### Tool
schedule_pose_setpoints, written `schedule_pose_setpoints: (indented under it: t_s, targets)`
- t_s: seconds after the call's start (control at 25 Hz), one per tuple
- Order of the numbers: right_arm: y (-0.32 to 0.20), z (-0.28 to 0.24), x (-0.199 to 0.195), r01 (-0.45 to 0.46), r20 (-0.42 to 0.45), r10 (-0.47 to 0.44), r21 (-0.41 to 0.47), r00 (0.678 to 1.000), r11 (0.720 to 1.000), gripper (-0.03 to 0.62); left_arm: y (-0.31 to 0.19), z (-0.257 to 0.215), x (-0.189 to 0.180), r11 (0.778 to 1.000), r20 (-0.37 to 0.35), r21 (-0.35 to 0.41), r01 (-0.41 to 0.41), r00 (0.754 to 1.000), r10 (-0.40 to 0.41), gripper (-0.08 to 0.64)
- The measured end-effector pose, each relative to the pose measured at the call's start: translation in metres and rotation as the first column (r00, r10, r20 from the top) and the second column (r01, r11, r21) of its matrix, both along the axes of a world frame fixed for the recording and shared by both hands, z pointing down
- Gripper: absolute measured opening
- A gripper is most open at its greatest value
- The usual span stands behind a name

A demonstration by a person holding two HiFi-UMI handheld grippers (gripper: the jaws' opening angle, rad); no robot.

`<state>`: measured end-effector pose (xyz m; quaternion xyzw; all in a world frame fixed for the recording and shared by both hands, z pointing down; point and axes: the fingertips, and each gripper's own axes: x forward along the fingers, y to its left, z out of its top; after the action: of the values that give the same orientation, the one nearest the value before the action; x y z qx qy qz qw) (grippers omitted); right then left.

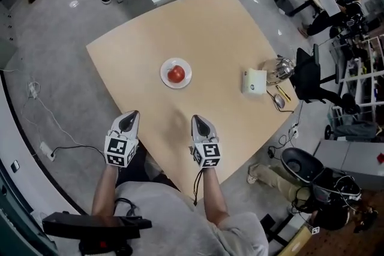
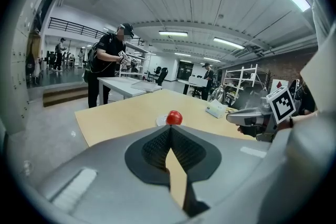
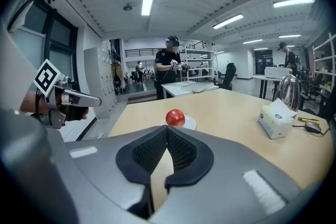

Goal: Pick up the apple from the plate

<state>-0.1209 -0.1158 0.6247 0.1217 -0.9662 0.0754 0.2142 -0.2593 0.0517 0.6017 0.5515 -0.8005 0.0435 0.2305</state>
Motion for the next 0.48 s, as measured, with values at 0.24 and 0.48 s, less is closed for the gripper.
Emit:
schedule_pose_setpoints:
  t_s: [0.24,0.48]
  targets:
    - [-0.014,0.000,-0.044,0.051,-0.038,-0.049,0.057,0.998,0.997,0.008,-0.001,0.010,-0.025,1.000,-0.030,-0.013,0.013,0.999,-0.013,0.020]
    - [-0.028,0.003,-0.090,0.119,-0.080,-0.110,0.112,0.991,0.987,0.023,0.001,0.019,-0.048,0.999,-0.043,-0.032,0.019,0.999,-0.021,0.020]
